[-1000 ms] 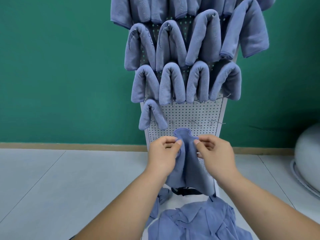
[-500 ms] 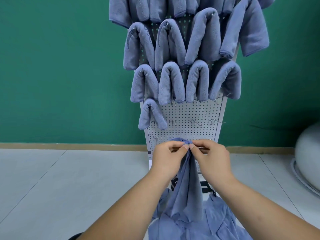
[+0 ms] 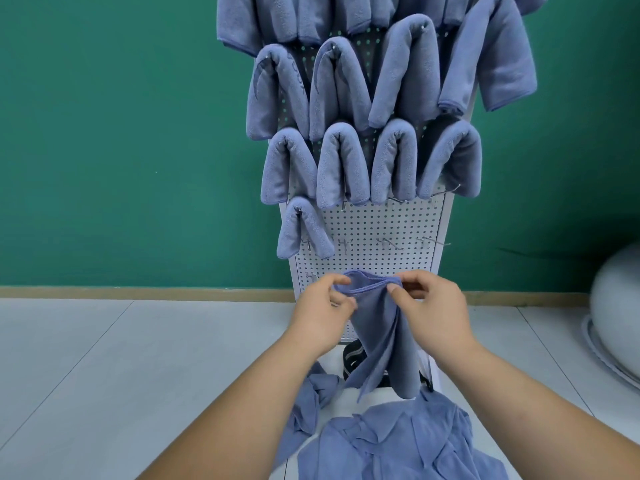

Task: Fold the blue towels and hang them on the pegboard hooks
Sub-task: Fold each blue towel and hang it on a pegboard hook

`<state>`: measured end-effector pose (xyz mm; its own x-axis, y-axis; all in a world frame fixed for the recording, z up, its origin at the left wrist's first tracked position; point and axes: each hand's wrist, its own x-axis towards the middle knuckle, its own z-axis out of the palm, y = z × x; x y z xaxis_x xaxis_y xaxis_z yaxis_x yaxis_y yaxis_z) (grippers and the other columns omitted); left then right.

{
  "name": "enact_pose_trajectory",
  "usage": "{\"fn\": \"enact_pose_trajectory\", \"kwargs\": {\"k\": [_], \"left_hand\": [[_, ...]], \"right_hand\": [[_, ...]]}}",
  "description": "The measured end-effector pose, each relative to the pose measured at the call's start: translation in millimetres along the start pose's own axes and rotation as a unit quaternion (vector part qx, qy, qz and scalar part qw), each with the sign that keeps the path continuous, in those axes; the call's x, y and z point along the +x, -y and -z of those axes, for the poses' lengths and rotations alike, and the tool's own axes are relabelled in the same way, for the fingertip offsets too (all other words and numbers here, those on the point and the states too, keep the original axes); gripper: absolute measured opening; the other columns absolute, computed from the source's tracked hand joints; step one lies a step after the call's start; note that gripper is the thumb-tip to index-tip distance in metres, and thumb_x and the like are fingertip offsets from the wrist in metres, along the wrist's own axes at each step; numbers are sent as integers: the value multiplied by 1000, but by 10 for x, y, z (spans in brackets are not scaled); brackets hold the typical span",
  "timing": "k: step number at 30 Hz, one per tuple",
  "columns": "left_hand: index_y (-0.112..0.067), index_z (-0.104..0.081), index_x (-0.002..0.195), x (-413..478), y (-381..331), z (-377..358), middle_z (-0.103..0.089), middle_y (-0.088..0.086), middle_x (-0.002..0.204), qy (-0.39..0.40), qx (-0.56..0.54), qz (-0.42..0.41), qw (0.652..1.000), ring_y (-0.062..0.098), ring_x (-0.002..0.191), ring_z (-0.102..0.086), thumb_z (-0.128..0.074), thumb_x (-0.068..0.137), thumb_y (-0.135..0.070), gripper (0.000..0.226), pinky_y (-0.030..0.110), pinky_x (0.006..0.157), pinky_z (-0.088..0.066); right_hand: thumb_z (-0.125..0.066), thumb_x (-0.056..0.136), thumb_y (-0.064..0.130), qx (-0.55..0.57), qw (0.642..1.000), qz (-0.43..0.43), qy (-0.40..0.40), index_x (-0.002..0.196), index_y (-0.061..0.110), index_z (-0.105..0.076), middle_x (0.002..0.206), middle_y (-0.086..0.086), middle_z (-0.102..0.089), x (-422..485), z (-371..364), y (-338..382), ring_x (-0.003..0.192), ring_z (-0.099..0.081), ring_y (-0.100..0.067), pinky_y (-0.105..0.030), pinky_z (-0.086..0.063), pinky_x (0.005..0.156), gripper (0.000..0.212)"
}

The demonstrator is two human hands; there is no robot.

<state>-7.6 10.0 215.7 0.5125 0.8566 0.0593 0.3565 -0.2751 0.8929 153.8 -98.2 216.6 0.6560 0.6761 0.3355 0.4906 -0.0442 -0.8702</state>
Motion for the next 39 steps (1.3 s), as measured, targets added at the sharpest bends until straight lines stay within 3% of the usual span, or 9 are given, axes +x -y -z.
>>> {"fn": "enact_pose_trajectory", "kwargs": {"k": [5,9,16,22,26,29,32,34,39], "left_hand": [[-36,-68,112,23,111,194,-68,-13,79,-13,231,-26,972,13,81,-65,-67,98,-37,14,34,75,-57],[-34,-73,102,61,23,344,-69,-13,97,-80,327,-140,931,15,90,-64,-66,98,-42,11,38,78,-56],[-33,-73,91,28,-21,376,-68,-16,88,-71,304,-126,942,12,82,-65,-78,90,-36,7,38,77,-57],[-39,-65,117,25,24,408,-66,-15,97,-25,293,-95,951,14,87,-65,-78,92,-32,29,39,80,-58],[-28,-69,94,19,-11,406,-66,-8,98,-17,375,-88,923,22,90,-63,-66,93,-26,4,39,76,-57],[-27,-61,97,-3,-15,376,-64,-8,103,15,362,-61,930,21,93,-61,-63,84,-24,13,38,78,-56],[-36,-61,116,-53,-51,300,-68,-17,114,105,219,-95,965,9,105,-64,-69,88,-32,30,33,91,-55],[-36,-64,112,-95,-103,259,-71,-17,103,123,158,-134,971,3,95,-65,-71,93,-38,19,29,86,-54],[-35,-62,101,-101,-131,272,-68,-12,88,55,214,-204,954,10,83,-61,-61,102,-45,10,41,77,-54]], "right_hand": [[-77,94,20,-5,999,19,29,96,27,-77,90,16,-77,75,130,15,81,-70,-1,-24,-54,82,7],[-76,96,23,-162,983,26,83,90,31,-73,85,19,-73,151,256,-96,82,-66,4,-17,-51,76,9],[-78,93,23,-186,974,12,129,87,31,-71,83,16,-74,180,300,-115,80,-67,3,-10,-42,66,12],[-72,98,18,-92,981,14,168,96,29,-64,88,7,-72,139,301,-102,86,-68,-19,-35,-56,85,13],[-64,103,19,-52,980,41,187,101,31,-59,87,8,-64,94,206,-96,83,-62,-23,-41,-53,85,14],[-63,104,22,-32,980,46,188,102,36,-57,88,14,-62,41,97,-95,79,-59,-21,-44,-52,85,15],[-64,102,21,14,976,58,209,104,37,-61,96,8,-66,-54,-7,-26,87,-64,-26,-52,-55,90,16],[-66,101,17,49,974,63,210,102,38,-64,98,6,-70,-118,-68,43,91,-67,-26,-52,-55,91,21],[-64,104,21,124,975,-4,182,109,29,-59,88,14,-72,-153,-106,152,86,-68,-11,-40,-54,86,10]]}}
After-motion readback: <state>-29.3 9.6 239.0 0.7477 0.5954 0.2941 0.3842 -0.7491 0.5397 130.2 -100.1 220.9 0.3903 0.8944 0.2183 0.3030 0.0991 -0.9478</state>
